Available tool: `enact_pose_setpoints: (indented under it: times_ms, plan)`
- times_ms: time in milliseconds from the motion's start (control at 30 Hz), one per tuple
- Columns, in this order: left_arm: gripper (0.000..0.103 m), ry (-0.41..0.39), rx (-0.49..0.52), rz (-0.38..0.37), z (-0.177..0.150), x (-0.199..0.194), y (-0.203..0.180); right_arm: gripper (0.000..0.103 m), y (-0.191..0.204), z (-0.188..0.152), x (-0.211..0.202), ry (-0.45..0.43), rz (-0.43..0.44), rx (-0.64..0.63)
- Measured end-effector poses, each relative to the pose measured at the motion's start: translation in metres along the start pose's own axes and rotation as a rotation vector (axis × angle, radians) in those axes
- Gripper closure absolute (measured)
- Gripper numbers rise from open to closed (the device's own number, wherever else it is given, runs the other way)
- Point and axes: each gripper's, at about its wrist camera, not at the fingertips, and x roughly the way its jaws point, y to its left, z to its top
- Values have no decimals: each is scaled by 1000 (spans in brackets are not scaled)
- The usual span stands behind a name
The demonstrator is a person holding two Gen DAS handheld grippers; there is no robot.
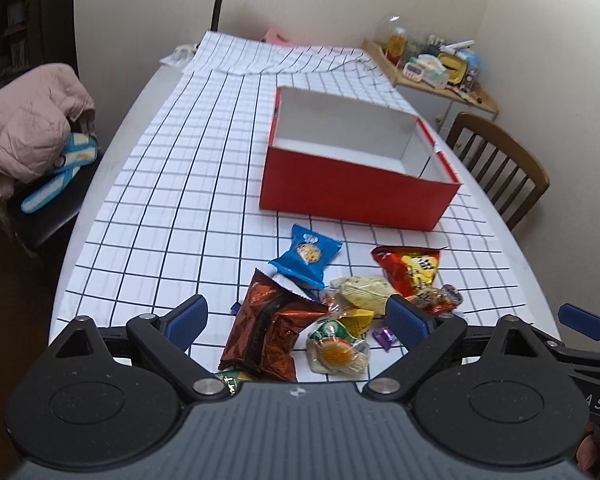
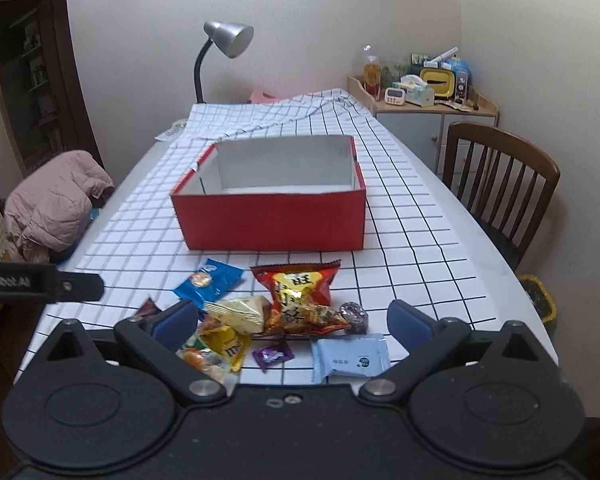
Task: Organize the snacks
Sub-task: 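Grasp the brown-orange wrapper with the left tool while the right tool grasps the light blue packet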
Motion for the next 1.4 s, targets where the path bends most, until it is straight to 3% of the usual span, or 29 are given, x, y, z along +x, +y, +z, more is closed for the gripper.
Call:
enact_pose_setpoints:
  times_ms: [433, 767, 1033, 1200, 1400]
  plan:
    - [7, 84, 90, -3, -14, 73, 2, 9, -35, -35, 83, 154, -43, -6]
    - [8, 176, 152, -20, -18, 110, 16, 9, -45, -47, 118, 198, -77, -22]
    - [8, 233, 129, -78, -16, 129, 26, 6, -44, -52, 134, 219, -67, -18]
    - [18, 247, 131, -86, -16, 135, 25, 8, -39, -55, 137, 231, -61, -36]
    - [39, 257, 106, -94, -12, 137, 29, 17, -39, -55, 137, 229, -57, -33]
